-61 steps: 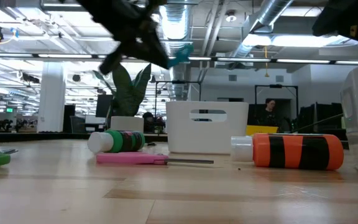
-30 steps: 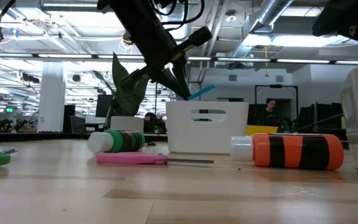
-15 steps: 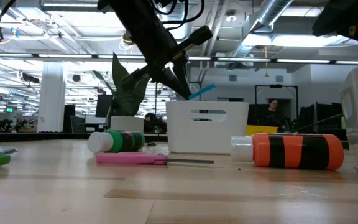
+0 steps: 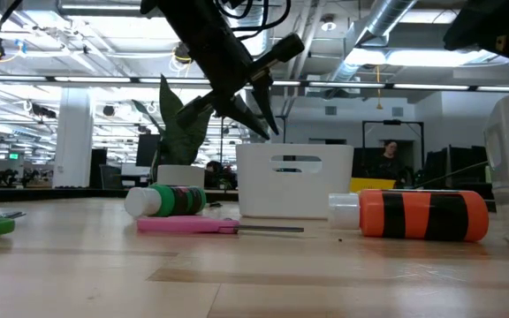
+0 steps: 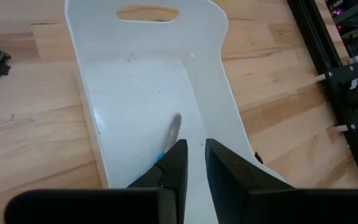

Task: Pick & Place Paint Supplies
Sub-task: Put the green scissors into the white bin

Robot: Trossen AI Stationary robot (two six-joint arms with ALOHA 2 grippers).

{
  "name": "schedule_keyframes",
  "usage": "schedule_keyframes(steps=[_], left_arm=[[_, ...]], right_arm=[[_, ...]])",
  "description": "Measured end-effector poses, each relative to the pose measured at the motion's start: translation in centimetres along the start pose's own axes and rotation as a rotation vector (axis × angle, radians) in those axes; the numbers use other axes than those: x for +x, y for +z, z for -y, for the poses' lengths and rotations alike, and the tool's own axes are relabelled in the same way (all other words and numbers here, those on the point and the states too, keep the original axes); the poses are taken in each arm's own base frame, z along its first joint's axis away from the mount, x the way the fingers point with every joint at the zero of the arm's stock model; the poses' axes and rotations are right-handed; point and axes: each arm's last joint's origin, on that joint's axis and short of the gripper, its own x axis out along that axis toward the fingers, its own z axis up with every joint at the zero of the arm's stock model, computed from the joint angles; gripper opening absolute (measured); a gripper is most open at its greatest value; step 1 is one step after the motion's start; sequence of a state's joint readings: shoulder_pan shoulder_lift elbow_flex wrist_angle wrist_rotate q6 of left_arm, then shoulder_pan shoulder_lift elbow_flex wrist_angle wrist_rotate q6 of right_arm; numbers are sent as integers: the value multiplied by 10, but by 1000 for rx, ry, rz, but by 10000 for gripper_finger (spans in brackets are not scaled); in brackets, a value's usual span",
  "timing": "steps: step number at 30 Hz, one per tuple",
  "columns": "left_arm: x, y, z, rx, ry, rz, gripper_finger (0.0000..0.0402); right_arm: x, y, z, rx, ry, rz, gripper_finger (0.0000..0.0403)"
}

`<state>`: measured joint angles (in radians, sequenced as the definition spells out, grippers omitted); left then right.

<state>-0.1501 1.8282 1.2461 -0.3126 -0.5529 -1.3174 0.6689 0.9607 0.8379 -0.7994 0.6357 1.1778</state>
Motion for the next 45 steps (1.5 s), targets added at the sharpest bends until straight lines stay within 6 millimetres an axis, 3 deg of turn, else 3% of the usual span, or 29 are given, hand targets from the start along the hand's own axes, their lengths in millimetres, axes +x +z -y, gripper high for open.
schedule_keyframes(steps=[12,16,20,25,30,38,45], left_arm=[[-1,2,7,-19,-68,18,49],[-8,5,27,39,-256,51,49],[-21,0,45,206,-518,-67,49],[-43,-33,52,369,-725,-354,49],[-75,-83,47,466,-753,-612,49],[-133,-147,37,538,-800,-789,49],[-169,-179,24,561,-821,-886,49]], right_arm=[[0,0,0,0,0,0,39],[0,0,0,0,0,-1,39],[0,0,0,3,1,-3,39],[0,0,0,3,1,-4,39],[0,0,0,0,2,-7,39],[0,0,0,-9,2,-7,39],[0,0,0,-11,2,-7,39]])
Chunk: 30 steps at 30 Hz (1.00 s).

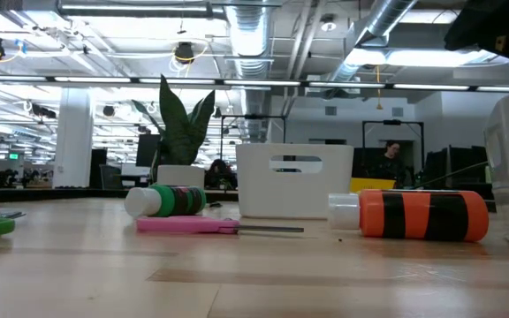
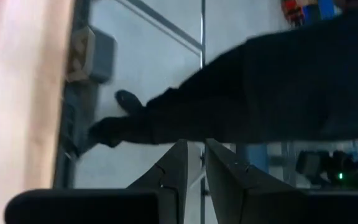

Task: Pick & Place Paint Supplies
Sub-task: Put the green scissors into the white bin

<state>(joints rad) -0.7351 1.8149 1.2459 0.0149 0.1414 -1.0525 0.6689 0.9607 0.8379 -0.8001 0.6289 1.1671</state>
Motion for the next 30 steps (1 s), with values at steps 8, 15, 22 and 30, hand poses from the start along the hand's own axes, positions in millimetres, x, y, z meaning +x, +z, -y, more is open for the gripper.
schedule_keyframes(steps=[8,15,22,30], left_arm=[[-6,-25,-15,43,263,-117,49],[-49,-25,-33,229,622,-203,49],[-104,3,-24,484,611,-198,49],[-126,3,-27,677,612,-305,53]], right_arm=[[-1,-1,-3,7,28,3,39],[-2,-2,-5,12,42,1,39],[-3,-1,-7,30,62,9,39],[-1,-1,-11,47,83,18,39]])
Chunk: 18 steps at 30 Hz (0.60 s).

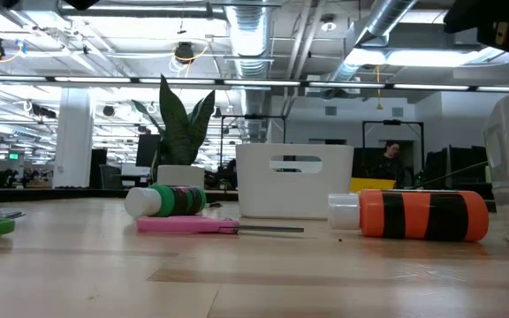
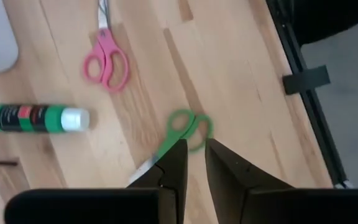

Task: Pick & Place Paint Supplies
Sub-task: Put the green scissors into the white bin

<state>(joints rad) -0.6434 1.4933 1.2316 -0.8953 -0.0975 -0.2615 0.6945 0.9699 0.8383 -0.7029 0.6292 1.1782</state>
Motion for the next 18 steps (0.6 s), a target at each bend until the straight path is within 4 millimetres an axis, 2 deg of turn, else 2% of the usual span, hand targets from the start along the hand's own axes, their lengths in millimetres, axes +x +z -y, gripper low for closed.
schedule_keyframes(steps=[8,13,18], left_arm=[[34,-20,2,29,-49,-30,92],[54,-35,2,53,-63,-32,91],[66,-46,3,135,-73,-31,86]], right_arm=[[0,1,0,3,-3,9,39],[2,2,1,10,-12,18,39],[3,5,2,19,-30,39,39]])
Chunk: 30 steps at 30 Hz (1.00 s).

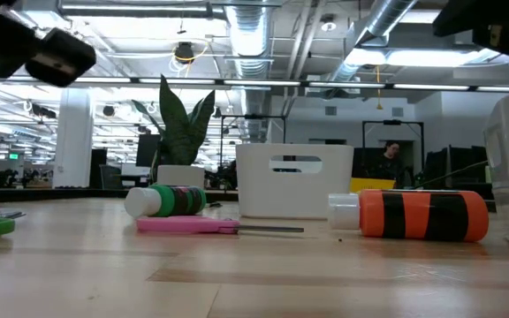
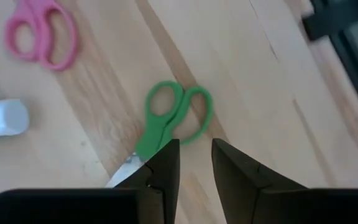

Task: Pick & Place Paint Supplies
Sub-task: Put the green scissors into the white bin

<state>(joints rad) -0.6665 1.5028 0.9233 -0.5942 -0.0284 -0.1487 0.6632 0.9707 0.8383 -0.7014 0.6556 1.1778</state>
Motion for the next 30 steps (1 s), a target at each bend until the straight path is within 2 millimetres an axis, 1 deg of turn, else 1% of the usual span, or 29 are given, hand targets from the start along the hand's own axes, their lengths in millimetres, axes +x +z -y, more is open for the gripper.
schedule_keyframes(steps=[4,10,17,21,27,30], left_arm=[[5,-4,4,108,-22,-7,86],[24,-3,10,265,-86,-33,86],[43,-4,9,357,-71,-79,86],[46,-2,8,429,-27,-69,86],[46,-2,7,436,-2,-68,86],[46,-2,7,475,-4,-64,86]], right_arm=[[1,1,1,-2,-9,5,39],[3,3,2,-13,-22,15,39],[3,4,3,-16,-27,16,39],[3,3,3,-21,-34,13,39],[3,3,4,-24,-38,12,39],[3,3,4,-25,-40,14,39]])
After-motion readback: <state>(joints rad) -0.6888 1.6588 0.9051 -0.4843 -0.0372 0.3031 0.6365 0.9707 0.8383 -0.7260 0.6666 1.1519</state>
